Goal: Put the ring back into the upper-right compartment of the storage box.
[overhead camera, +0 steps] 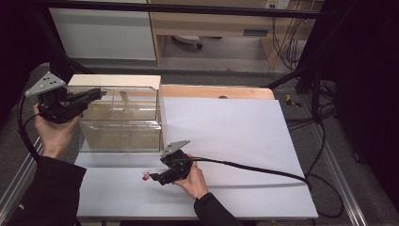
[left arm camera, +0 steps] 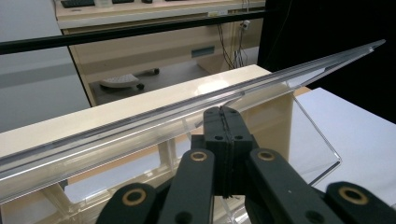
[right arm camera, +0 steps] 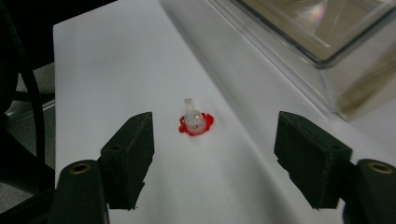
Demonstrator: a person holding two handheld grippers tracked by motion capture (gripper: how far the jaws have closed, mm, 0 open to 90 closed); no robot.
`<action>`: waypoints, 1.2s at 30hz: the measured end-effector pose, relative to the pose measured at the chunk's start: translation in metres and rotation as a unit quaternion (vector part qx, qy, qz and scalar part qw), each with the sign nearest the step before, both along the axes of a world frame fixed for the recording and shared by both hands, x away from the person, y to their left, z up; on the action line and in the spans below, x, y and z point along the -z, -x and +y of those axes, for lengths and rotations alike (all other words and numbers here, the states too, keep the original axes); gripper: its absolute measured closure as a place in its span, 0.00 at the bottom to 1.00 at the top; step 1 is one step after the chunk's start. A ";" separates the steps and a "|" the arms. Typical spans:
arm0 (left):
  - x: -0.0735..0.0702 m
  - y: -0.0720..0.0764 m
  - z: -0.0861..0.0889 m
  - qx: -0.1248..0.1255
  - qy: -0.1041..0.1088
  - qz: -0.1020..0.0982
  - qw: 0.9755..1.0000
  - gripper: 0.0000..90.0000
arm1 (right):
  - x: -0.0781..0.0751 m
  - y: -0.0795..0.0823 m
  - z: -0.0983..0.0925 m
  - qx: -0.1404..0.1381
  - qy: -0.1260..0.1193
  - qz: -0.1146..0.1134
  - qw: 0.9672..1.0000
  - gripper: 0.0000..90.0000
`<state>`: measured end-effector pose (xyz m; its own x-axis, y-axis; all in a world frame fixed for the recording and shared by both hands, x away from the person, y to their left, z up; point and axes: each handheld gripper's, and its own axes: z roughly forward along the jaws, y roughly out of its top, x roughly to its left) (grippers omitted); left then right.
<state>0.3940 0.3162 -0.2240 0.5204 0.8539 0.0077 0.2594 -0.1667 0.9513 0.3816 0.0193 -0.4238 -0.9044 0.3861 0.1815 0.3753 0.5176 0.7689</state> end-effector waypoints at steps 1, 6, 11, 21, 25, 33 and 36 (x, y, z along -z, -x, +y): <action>0.000 0.000 0.000 0.000 0.000 0.000 1.000 1.00 | 0.000 0.000 0.000 0.000 0.000 0.000 1.000 0.35; 0.000 0.000 0.000 0.000 -0.001 0.000 1.000 1.00 | 0.005 0.000 0.016 -0.018 0.006 0.002 1.000 0.47; 0.000 0.001 0.002 -0.002 0.000 0.000 1.000 1.00 | 0.008 -0.001 0.026 -0.024 0.005 0.000 1.000 0.58; 0.001 0.000 0.003 -0.003 0.000 0.000 1.000 1.00 | 0.013 -0.002 0.036 -0.040 0.008 -0.010 0.999 0.80; 0.002 0.000 0.002 -0.003 0.000 0.001 1.000 1.00 | 0.014 -0.003 0.036 -0.044 0.014 -0.011 0.999 0.85; 0.001 -0.001 0.001 -0.003 -0.002 0.001 1.000 1.00 | 0.016 -0.004 0.036 -0.045 0.016 -0.011 0.999 0.91; 0.001 -0.001 0.001 -0.003 -0.003 0.001 1.000 1.00 | 0.016 -0.005 0.036 -0.044 0.014 -0.007 0.999 0.94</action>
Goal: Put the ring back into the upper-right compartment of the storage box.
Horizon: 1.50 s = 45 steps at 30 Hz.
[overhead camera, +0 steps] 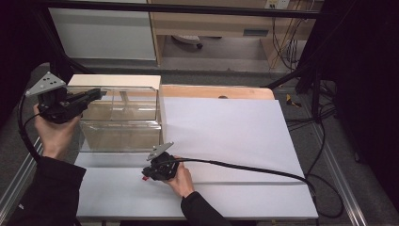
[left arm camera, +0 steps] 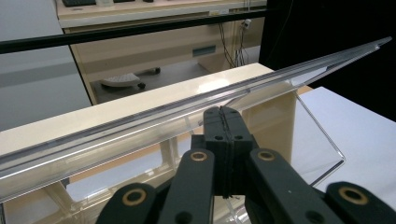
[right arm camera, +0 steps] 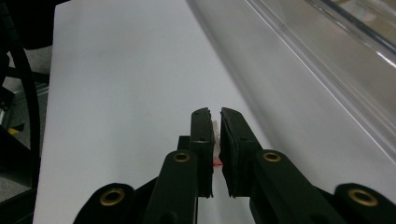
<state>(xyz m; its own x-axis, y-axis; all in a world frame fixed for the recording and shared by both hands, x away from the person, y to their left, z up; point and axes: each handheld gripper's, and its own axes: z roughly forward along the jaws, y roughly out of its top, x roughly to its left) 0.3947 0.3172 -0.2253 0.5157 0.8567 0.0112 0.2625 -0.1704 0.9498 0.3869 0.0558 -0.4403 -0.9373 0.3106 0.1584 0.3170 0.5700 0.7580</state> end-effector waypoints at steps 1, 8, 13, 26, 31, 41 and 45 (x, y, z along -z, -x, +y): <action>0.000 0.000 0.000 0.000 0.000 0.000 1.000 1.00 | 0.000 0.000 0.000 0.000 0.000 0.000 1.000 0.94; 0.000 0.000 0.000 0.000 0.001 0.000 1.000 1.00 | 0.001 0.000 0.000 -0.001 0.000 -0.003 1.000 0.96; 0.000 0.000 -0.001 0.001 0.000 -0.001 1.000 1.00 | -0.003 0.002 -0.001 0.001 0.000 -0.004 1.000 0.96; 0.000 0.000 0.000 0.000 0.000 -0.001 1.000 1.00 | -0.026 0.011 -0.009 -0.002 -0.007 -0.008 1.000 0.96; 0.000 0.001 0.000 0.000 0.000 -0.002 1.000 1.00 | -0.031 0.014 -0.011 -0.006 -0.004 -0.011 1.000 0.96; 0.000 0.000 0.001 -0.001 0.000 -0.001 1.000 1.00 | -0.049 0.020 -0.019 -0.011 -0.015 -0.018 1.000 0.97; 0.000 0.000 0.000 0.000 -0.001 0.000 1.000 1.00 | -0.058 0.021 -0.022 -0.006 -0.022 -0.019 1.000 0.97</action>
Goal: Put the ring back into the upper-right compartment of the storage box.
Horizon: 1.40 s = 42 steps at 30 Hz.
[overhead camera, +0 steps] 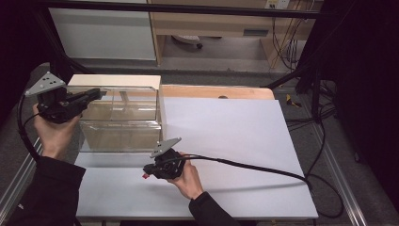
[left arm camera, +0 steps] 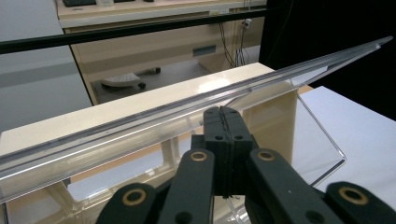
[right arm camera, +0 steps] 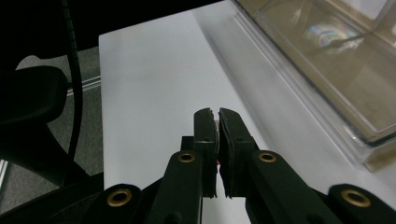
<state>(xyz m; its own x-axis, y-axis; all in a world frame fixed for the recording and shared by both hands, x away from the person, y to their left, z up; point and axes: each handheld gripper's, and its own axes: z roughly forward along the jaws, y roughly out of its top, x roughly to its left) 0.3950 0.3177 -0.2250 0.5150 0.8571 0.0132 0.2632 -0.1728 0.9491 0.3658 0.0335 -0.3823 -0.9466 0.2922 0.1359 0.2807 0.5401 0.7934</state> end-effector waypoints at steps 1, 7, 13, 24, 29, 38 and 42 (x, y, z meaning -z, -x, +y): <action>0.000 0.000 -0.001 0.000 -0.001 0.000 1.000 1.00 | -0.002 0.000 -0.001 0.000 -0.001 -0.001 1.000 0.97; 0.000 0.000 -0.001 0.000 -0.001 0.000 1.000 1.00 | -0.013 -0.001 -0.005 0.004 -0.010 -0.005 1.000 0.97; 0.000 0.000 -0.001 0.001 -0.001 0.001 1.000 1.00 | -0.025 -0.003 -0.010 0.010 -0.019 -0.009 1.000 0.97; 0.000 -0.001 -0.001 0.001 -0.001 0.001 1.000 1.00 | -0.044 -0.009 -0.019 0.023 -0.039 -0.021 0.999 0.97; 0.000 -0.001 -0.001 0.000 -0.002 0.001 1.000 1.00 | -0.057 -0.013 -0.024 0.032 -0.050 -0.028 0.998 0.97; 0.000 -0.001 -0.001 0.001 -0.002 0.001 1.000 1.00 | -0.073 -0.019 -0.027 0.044 -0.057 -0.041 0.997 0.97; 0.000 -0.001 -0.001 0.001 -0.002 0.001 1.000 1.00 | -0.083 -0.023 -0.027 0.051 -0.066 -0.048 0.995 0.97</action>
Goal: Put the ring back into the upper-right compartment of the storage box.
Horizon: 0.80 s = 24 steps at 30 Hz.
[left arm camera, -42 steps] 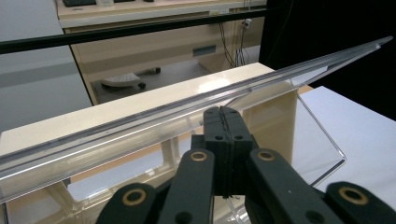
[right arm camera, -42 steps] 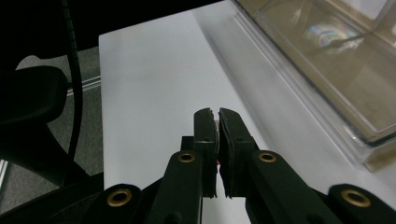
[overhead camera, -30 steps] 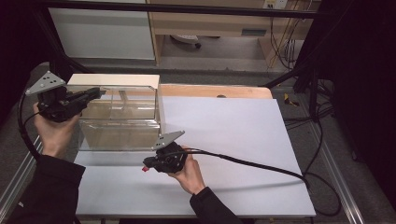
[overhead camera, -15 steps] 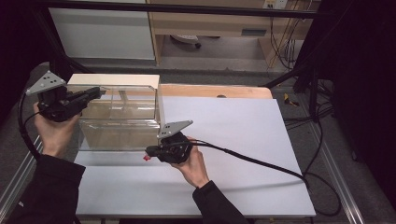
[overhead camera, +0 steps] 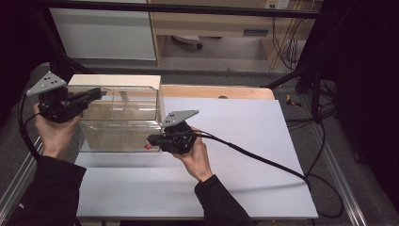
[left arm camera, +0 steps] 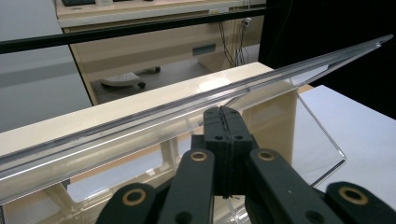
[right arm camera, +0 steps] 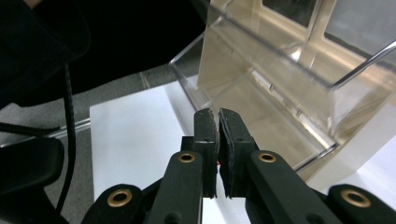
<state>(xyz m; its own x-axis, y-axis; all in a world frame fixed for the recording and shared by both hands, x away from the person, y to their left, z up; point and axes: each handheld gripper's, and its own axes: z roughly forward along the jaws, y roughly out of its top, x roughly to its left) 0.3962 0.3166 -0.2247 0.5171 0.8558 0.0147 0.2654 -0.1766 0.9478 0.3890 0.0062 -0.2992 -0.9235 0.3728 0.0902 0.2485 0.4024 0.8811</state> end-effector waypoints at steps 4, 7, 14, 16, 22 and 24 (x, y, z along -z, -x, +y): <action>0.000 0.000 0.000 0.000 0.000 0.000 1.000 1.00 | -0.005 -0.003 0.000 0.007 -0.004 -0.001 1.000 0.97; 0.000 0.000 0.000 0.000 0.000 0.000 1.000 1.00 | -0.013 -0.005 0.002 0.013 -0.008 -0.007 1.000 0.97; 0.000 0.000 0.000 0.000 0.000 0.000 1.000 1.00 | -0.024 -0.013 0.004 0.021 -0.015 -0.011 1.000 0.97; 0.000 0.000 0.000 0.001 0.000 0.000 1.000 1.00 | -0.025 -0.014 0.005 0.023 -0.017 -0.012 1.000 0.97; 0.000 -0.001 0.000 0.002 -0.001 0.000 1.000 1.00 | -0.033 -0.020 0.007 0.029 -0.021 -0.018 0.999 0.97; 0.000 -0.001 0.000 0.002 -0.002 0.001 1.000 1.00 | -0.035 -0.021 0.008 0.032 -0.021 -0.021 0.999 0.97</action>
<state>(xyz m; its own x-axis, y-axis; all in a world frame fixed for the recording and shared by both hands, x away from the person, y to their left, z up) 0.3973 0.3169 -0.2245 0.5212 0.8533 0.0164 0.2667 -0.1811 0.9466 0.4104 0.0138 -0.2644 -0.9008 0.4287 0.0690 0.2359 0.3497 0.9067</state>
